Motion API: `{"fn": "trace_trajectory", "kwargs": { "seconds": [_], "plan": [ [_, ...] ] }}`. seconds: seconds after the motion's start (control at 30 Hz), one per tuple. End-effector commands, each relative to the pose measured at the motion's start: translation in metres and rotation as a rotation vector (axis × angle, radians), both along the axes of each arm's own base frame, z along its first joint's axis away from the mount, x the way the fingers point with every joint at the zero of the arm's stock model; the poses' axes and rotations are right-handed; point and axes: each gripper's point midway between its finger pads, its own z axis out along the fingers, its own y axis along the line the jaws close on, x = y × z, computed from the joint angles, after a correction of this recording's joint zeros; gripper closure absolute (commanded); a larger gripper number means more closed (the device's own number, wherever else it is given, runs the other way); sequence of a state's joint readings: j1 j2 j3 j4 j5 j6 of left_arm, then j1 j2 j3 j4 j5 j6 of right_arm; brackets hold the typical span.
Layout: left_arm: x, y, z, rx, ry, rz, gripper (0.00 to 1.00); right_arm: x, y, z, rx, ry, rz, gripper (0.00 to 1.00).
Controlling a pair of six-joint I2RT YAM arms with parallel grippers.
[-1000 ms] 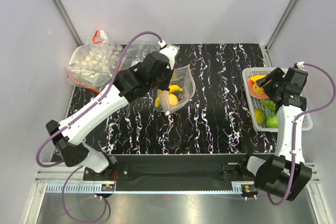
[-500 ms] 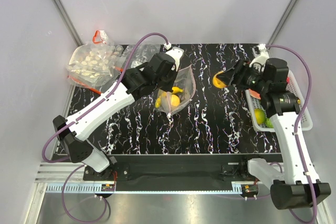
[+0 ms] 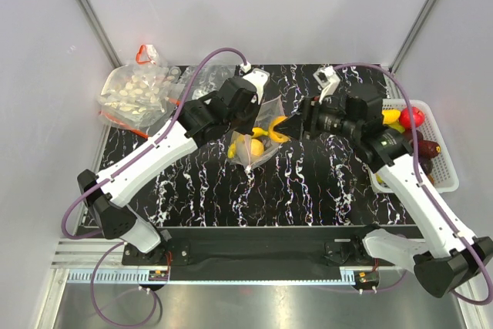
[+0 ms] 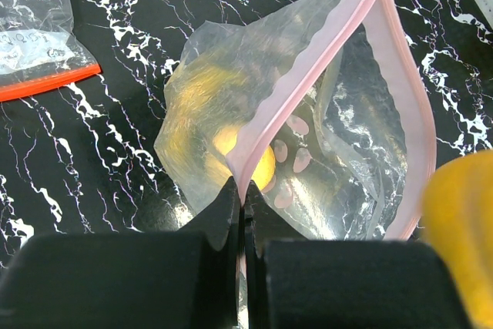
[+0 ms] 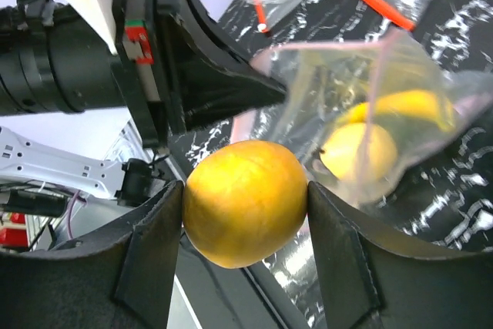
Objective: Place the food in the zip-top bag and seal the zipper
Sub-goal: Place the fake fruit in the zipper food storage bag, then pick up the fake fruit from the bin.
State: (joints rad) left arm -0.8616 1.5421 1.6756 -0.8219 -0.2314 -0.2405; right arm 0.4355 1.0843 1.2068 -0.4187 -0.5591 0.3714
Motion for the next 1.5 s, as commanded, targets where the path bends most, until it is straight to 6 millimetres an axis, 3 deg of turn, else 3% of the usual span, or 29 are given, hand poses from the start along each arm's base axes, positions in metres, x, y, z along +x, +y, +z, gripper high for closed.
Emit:
{"fn": "trace_trajectory", "kwargs": {
  "seconds": [0.0, 0.2, 0.3, 0.37, 0.4, 0.5, 0.77, 0.9, 1.07, 1.23, 1.37, 1.4, 1.47],
  "plan": [
    [0.001, 0.0, 0.041, -0.092, -0.077, 0.014, 1.0, 0.012, 0.02, 0.024, 0.051, -0.1, 0.021, 0.55],
    [0.001, 0.006, 0.05, -0.121, -0.089, 0.036, 1.0, 0.039, 0.043, 0.005, 0.029, -0.086, -0.033, 0.55],
    [0.003, 0.01, 0.051, -0.127, -0.087, 0.048, 1.0, 0.051, 0.045, -0.005, 0.008, -0.08, -0.08, 0.47],
    [0.006, 0.013, 0.053, -0.138, -0.088, 0.058, 1.0, 0.056, 0.044, -0.008, 0.005, -0.084, -0.106, 0.36],
    [0.006, 0.014, 0.054, -0.144, -0.086, 0.057, 1.0, 0.059, 0.041, -0.008, 0.003, -0.088, -0.13, 0.23],
    [0.008, 0.016, 0.054, -0.156, -0.075, 0.063, 1.0, 0.059, 0.041, -0.008, 0.001, -0.094, -0.136, 0.02],
    [0.015, 0.022, 0.051, -0.163, -0.052, 0.068, 1.0, 0.046, 0.026, 0.014, 0.026, -0.133, -0.174, 0.04],
    [0.018, 0.028, 0.052, -0.153, -0.064, 0.086, 1.0, 0.056, -0.012, 0.013, -0.034, -0.129, -0.392, 0.07],
    [0.018, 0.029, 0.05, -0.141, -0.073, 0.083, 1.0, 0.065, -0.067, -0.006, -0.165, -0.092, -0.668, 0.02],
    [0.016, 0.034, 0.057, -0.164, -0.11, 0.09, 1.0, 0.076, -0.147, -0.027, -0.246, -0.02, -1.002, 0.0],
    [0.013, 0.034, 0.064, -0.194, -0.132, 0.076, 1.0, 0.084, -0.211, -0.064, -0.276, 0.151, -1.133, 0.0],
    [0.01, 0.03, 0.065, -0.207, -0.128, 0.047, 1.0, 0.085, -0.237, -0.069, -0.277, 0.178, -1.211, 0.0],
    [0.008, 0.027, 0.064, -0.219, -0.124, 0.028, 1.0, 0.083, -0.261, -0.084, -0.294, 0.232, -1.288, 0.0]
  ]
}}
